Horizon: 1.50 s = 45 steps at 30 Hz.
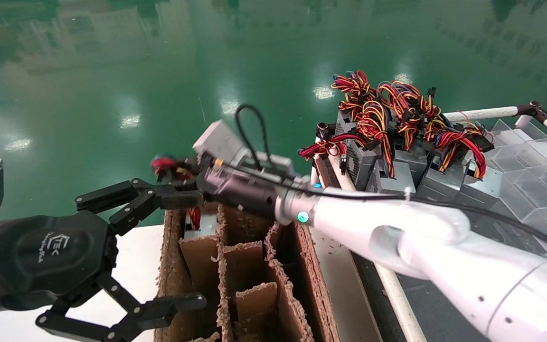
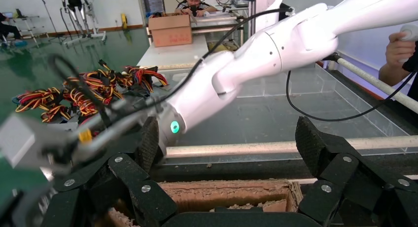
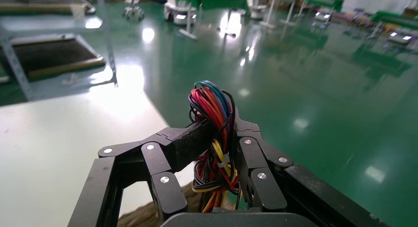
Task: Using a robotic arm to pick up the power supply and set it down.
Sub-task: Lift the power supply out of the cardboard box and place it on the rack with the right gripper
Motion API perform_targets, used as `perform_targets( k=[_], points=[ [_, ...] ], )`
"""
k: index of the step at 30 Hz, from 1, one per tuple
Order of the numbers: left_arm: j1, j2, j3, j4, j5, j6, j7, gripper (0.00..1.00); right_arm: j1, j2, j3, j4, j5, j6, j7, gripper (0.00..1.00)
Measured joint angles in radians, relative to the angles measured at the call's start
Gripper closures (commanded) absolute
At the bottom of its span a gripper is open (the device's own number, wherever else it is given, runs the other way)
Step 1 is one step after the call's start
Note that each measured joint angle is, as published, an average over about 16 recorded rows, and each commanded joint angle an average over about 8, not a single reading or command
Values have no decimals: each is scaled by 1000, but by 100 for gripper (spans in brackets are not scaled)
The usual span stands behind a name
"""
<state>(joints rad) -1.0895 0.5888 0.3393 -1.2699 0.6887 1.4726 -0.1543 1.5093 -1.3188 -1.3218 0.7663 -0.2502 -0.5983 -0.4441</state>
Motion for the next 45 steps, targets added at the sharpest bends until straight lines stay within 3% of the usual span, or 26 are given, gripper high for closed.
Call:
perform_targets(
  k=[11, 23, 33, 38, 45],
  points=[
    [0, 0, 0, 0, 0, 0, 0, 0, 12, 104, 67, 144, 40, 33, -25, 100],
    [0, 0, 0, 0, 0, 0, 0, 0, 51, 265, 125, 387, 59, 164, -21, 100],
    [0, 0, 1, 0, 0, 0, 0, 0, 130, 445, 135, 546, 58, 254, 27, 100],
    [0, 0, 1, 0, 0, 0, 0, 0, 173, 548, 132, 586, 57, 220, 54, 100],
    [0, 0, 1, 0, -1, 0, 0, 0, 237, 689, 135, 598, 57, 35, 92, 100]
  ],
)
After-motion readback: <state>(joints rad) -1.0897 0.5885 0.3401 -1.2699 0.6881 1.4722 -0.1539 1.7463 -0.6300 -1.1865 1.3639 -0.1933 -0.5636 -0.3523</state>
